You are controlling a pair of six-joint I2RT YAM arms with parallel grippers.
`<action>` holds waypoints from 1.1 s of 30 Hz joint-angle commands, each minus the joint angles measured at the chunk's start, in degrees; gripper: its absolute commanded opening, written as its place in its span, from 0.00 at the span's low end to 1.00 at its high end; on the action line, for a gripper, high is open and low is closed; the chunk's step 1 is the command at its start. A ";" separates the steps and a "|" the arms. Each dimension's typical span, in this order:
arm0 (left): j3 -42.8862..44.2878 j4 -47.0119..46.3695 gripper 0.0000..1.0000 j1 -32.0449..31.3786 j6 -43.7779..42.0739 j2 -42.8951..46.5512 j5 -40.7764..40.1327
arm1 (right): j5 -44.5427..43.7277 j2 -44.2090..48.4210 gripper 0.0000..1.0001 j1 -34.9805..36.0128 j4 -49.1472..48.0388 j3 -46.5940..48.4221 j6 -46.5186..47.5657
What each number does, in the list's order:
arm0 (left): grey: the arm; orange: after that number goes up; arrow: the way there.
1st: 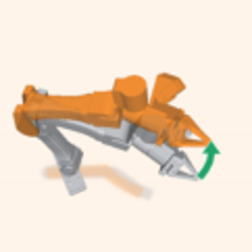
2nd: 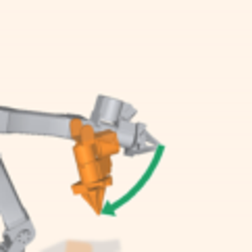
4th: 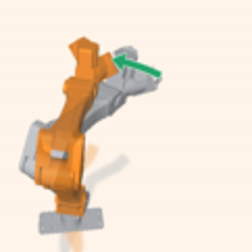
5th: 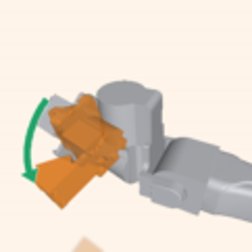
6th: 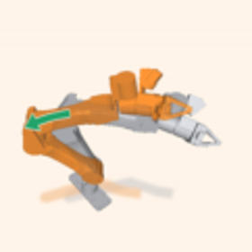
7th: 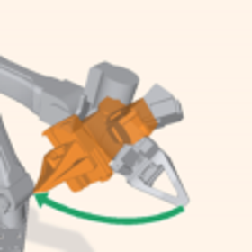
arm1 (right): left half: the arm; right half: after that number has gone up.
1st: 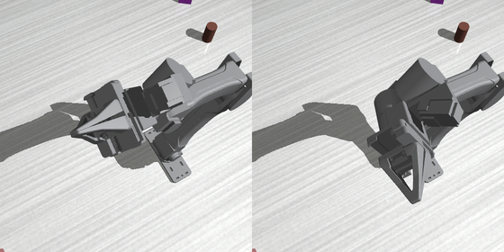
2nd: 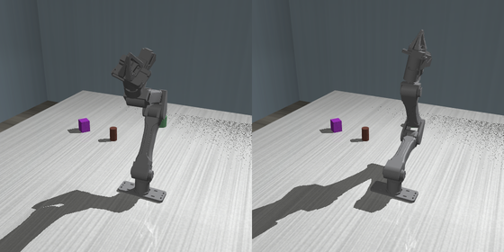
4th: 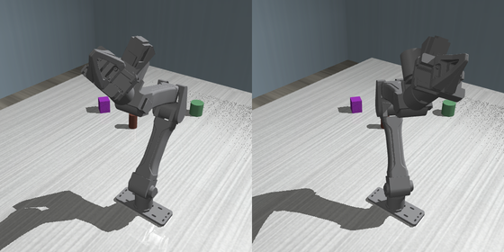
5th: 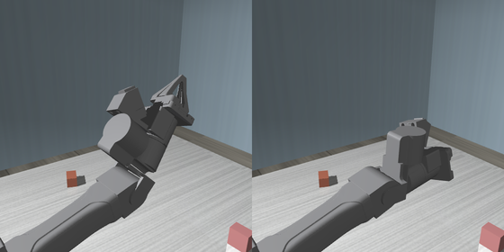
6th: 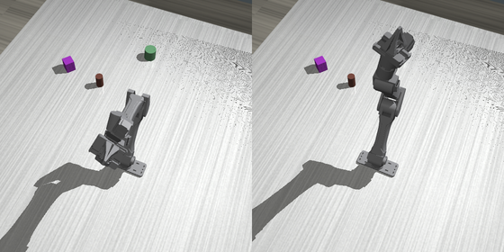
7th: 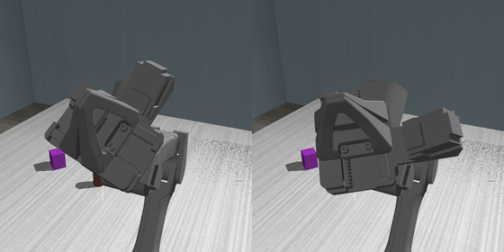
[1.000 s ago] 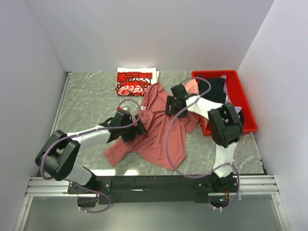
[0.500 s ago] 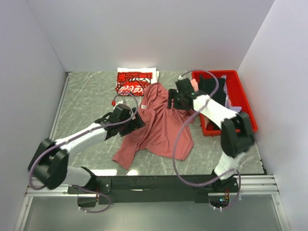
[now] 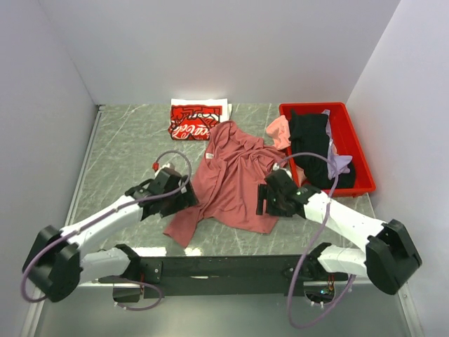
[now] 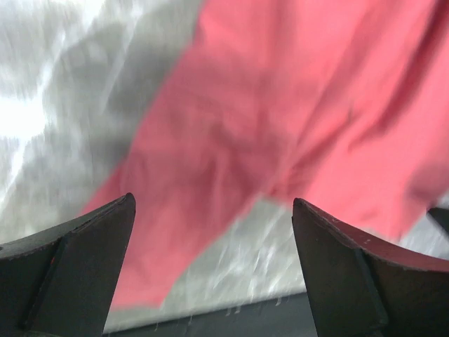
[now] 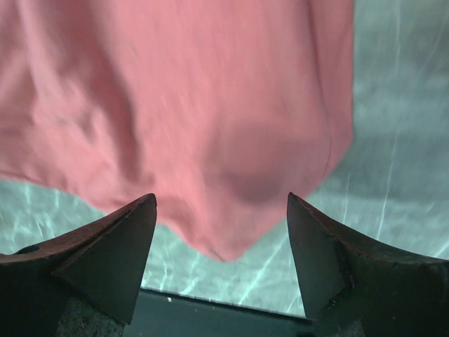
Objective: Fold and stack the t-shirts
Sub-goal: Flatten the tshirt out
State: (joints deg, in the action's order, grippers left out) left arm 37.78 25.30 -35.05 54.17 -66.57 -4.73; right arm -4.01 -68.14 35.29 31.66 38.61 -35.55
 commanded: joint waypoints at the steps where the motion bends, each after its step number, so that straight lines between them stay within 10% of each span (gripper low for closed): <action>1: -1.04 4.92 0.99 -3.60 -0.21 7.13 2.62 | -1.00 4.24 0.81 1.36 1.21 -2.39 -5.58; 12: -2.88 17.77 0.89 -23.48 9.98 2.42 -1.15 | 1.02 9.25 0.81 1.36 -0.81 -6.17 -5.58; 30: 1.15 19.08 0.41 -25.95 12.36 -10.33 -10.38 | 1.11 8.90 0.81 0.84 -3.01 -8.02 -5.14; 33: 2.12 19.26 0.15 -25.86 12.71 -11.83 -10.65 | 0.85 9.16 0.81 0.75 -2.92 -8.29 -5.14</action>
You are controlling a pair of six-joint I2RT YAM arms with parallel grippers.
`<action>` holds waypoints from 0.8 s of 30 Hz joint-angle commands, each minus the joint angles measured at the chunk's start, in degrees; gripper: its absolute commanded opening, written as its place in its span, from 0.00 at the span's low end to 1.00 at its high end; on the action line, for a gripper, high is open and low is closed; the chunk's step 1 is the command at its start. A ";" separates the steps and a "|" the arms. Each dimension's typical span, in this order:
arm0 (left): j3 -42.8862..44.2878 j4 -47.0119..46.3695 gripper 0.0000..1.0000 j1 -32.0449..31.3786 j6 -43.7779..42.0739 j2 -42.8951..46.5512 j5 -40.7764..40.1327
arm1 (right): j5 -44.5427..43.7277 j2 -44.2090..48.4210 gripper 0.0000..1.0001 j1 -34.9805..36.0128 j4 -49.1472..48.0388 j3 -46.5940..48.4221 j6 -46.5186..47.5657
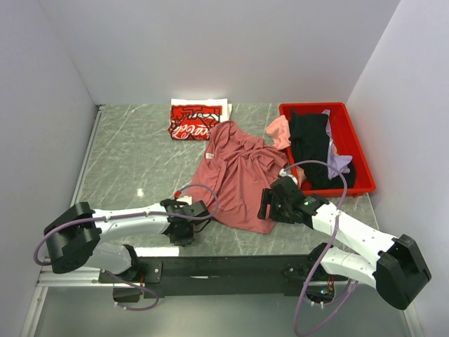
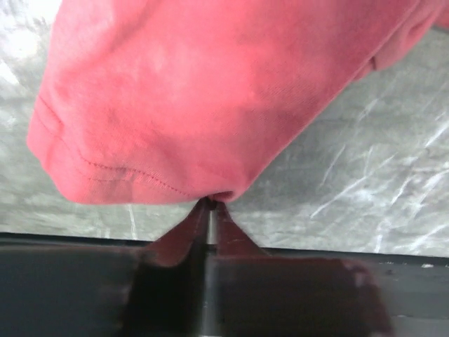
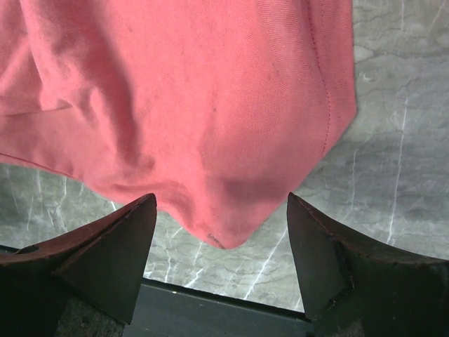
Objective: Fold and stack the t-shirts
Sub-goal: Flatten the tshirt out
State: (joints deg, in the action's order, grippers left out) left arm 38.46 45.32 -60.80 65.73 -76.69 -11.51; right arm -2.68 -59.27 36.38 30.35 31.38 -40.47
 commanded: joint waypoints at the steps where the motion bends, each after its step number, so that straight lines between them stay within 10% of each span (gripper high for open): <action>1: 1.88 -0.06 0.01 -0.11 1.24 -1.89 -4.31 | -0.75 0.46 0.81 -0.35 -1.52 -1.05 -0.31; 12: 10.84 3.54 0.01 2.16 -0.26 10.66 -9.23 | -1.98 0.29 0.81 -0.96 -1.17 -1.32 0.13; 24: 6.37 -2.51 0.01 28.44 -2.28 20.69 -13.02 | -4.35 -3.22 0.80 -2.01 -1.95 -2.02 -1.37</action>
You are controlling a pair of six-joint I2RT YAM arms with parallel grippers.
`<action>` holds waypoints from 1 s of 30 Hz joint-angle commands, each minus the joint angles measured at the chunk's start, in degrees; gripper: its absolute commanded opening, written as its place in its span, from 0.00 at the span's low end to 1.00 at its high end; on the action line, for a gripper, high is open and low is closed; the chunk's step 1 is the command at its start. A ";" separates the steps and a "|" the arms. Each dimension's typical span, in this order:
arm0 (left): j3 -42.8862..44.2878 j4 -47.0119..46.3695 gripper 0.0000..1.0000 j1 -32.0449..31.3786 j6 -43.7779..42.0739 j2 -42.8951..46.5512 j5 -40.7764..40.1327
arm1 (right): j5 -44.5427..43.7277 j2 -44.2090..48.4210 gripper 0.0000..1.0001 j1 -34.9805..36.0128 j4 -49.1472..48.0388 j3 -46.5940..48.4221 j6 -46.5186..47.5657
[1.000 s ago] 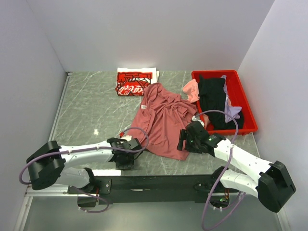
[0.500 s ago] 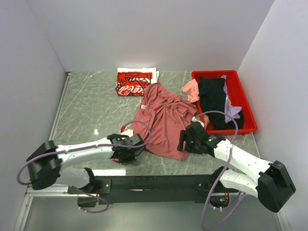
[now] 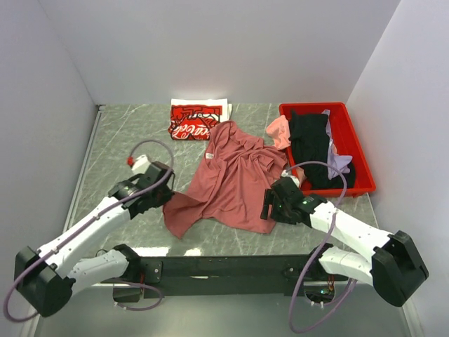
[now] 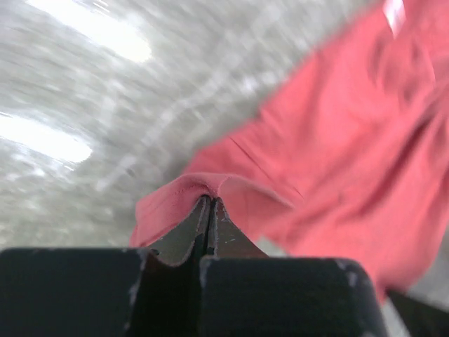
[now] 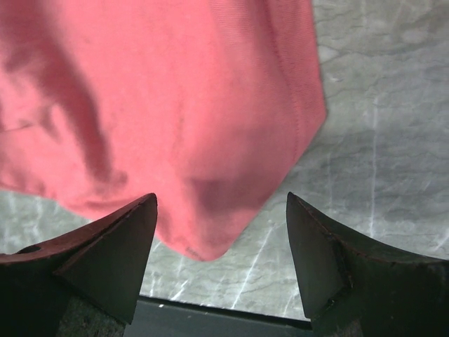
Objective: Fold and stack the t-shirts
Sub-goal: Flatten the tshirt out
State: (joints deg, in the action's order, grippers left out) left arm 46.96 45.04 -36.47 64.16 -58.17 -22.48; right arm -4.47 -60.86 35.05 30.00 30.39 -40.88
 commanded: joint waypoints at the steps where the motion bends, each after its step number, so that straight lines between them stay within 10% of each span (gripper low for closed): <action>1: -2.83 -2.49 0.01 5.60 -0.62 2.53 -2.13 | -2.82 -2.06 0.80 -0.68 -2.04 -1.30 -1.13; 10: -9.95 -11.37 0.01 19.15 -3.08 1.93 5.42 | -4.67 -8.22 0.60 -0.95 -5.92 -1.21 -2.18; 12: -11.27 -13.74 0.01 21.61 -4.30 0.96 7.09 | -6.24 -8.31 0.25 -0.95 -4.87 -0.60 -2.01; 15: -12.94 -16.73 0.01 23.89 -5.62 0.08 9.99 | -7.04 -6.91 0.04 -0.95 -2.06 1.33 0.01; 24: -14.97 -18.84 0.01 25.31 -8.09 1.74 11.23 | -11.00 -0.57 0.00 1.59 20.52 14.58 1.95; 30: -15.23 -19.72 0.01 25.31 -8.35 2.98 11.58 | -13.37 -16.78 0.01 9.41 21.61 27.15 2.12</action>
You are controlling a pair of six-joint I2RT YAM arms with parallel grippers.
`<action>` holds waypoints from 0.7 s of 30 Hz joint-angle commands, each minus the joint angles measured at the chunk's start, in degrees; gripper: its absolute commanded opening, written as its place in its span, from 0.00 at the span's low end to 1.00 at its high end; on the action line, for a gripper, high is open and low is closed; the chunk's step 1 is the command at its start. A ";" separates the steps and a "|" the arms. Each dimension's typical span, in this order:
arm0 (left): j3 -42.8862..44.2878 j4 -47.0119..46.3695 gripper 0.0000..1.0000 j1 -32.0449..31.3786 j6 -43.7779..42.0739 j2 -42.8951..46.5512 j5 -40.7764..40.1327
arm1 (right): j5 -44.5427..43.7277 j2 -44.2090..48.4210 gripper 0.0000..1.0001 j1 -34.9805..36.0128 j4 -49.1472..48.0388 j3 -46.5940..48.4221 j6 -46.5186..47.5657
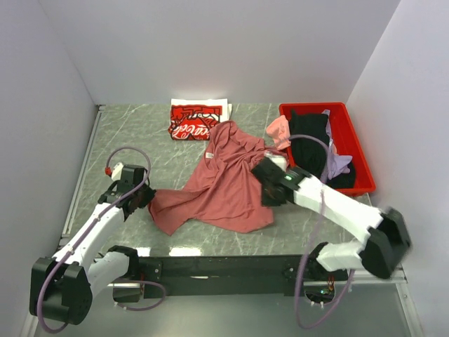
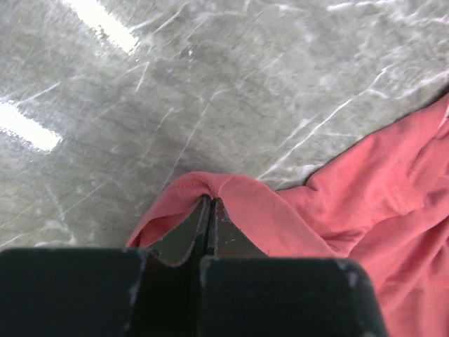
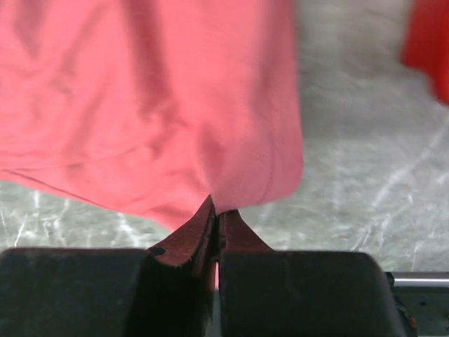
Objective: Fold and stack the t-shirts
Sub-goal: Flatten the tshirt out
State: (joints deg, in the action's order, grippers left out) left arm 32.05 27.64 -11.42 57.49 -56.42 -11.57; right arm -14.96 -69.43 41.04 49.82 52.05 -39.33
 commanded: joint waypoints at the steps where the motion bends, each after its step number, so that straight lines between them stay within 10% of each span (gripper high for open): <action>1: -0.24 -2.41 0.01 0.43 -1.60 1.14 0.59 | -2.88 -11.14 0.03 5.96 0.64 10.39 1.96; 10: -0.24 -2.24 0.01 0.96 -0.81 0.61 0.50 | -2.29 -39.21 0.47 15.30 -0.86 41.81 9.70; 21: 0.03 -3.38 0.01 1.31 -1.77 -1.85 1.46 | 18.38 -17.76 0.56 5.12 -21.25 11.79 8.31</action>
State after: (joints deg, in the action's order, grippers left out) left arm 32.03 26.57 -10.46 56.77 -57.91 -11.05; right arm -2.74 -90.19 50.33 34.46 69.89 -29.34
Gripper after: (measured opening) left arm 0.013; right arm 0.562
